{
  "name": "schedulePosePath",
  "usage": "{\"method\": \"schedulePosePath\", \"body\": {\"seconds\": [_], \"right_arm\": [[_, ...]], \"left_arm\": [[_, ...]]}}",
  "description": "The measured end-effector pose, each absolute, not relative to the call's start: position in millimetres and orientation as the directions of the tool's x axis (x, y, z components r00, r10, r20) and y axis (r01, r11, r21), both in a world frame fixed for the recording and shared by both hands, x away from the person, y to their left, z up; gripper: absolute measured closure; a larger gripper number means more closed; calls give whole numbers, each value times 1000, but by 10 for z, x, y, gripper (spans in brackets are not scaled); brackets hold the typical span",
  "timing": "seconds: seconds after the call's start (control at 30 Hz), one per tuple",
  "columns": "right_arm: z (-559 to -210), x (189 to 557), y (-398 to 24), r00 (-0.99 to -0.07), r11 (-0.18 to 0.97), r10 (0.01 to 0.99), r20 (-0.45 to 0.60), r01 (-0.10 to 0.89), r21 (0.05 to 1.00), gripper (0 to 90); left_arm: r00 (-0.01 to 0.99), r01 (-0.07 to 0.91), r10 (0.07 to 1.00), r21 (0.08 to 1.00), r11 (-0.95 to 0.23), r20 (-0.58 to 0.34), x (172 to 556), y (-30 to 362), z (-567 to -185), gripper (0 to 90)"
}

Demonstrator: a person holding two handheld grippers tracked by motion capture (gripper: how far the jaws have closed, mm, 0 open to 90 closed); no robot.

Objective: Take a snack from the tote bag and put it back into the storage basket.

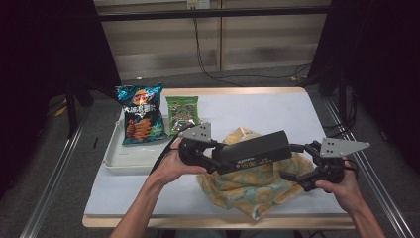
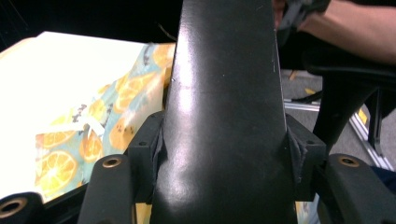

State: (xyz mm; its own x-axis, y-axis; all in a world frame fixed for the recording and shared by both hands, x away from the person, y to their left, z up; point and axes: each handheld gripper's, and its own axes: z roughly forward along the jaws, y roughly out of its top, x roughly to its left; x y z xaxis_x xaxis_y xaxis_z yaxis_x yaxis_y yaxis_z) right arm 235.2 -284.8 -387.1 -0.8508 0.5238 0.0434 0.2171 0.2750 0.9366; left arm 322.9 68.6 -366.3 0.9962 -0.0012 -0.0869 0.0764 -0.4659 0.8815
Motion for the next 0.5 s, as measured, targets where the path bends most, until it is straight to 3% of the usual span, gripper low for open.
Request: {"method": "schedulePosePath", "body": {"seconds": [0.5], "right_arm": [[-4001, 2314, -2833, -816, 285, 577, 37, 244, 927, 23]], "left_arm": [[995, 99, 74, 855, -509, -71, 3262, 1057, -3631, 429]]}}
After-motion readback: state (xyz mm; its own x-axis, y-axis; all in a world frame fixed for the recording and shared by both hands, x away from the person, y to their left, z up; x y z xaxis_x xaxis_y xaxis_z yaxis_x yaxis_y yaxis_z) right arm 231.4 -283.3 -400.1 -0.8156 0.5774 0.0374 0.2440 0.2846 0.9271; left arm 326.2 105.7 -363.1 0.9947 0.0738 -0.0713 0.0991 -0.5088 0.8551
